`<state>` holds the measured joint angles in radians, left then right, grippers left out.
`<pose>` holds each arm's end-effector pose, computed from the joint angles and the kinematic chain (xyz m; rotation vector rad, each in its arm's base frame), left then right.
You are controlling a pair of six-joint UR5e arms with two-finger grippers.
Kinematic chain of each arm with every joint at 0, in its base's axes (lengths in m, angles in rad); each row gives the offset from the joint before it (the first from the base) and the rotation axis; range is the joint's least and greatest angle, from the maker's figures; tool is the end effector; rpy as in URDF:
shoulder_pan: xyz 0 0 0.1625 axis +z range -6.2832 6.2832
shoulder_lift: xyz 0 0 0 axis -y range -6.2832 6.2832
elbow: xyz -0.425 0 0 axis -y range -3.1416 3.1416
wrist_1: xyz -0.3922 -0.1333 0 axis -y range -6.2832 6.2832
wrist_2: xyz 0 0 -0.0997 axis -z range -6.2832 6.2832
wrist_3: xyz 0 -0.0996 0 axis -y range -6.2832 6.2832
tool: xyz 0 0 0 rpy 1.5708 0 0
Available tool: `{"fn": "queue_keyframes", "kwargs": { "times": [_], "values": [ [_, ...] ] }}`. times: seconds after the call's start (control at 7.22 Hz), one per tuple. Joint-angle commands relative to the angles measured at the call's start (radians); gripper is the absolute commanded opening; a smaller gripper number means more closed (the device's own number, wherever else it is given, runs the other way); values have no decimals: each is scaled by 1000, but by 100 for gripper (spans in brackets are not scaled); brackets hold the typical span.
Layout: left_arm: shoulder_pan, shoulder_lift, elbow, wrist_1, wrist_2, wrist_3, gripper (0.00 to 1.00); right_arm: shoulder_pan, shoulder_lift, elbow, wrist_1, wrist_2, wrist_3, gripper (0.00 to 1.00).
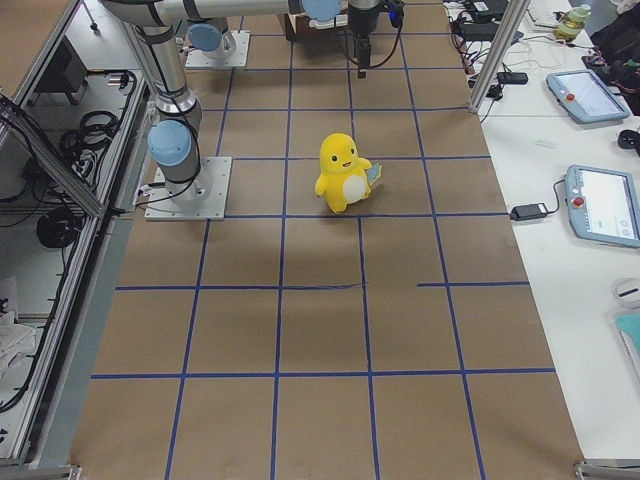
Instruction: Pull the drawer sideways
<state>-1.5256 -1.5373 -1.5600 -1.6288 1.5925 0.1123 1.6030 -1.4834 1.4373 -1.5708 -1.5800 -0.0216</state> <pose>-0.1095 -0.4813 0.5037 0.1049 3.1192 0.0240 0.1495 -0.5285 0.5091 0.0839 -3.1307 0.0723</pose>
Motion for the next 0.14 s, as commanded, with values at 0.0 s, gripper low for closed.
{"fn": "queue_keyframes", "kwargs": {
  "times": [0.0],
  "values": [
    [1,0,-2,1,0,1,100,0,0,0,0,0,0,100]
  ]
}}
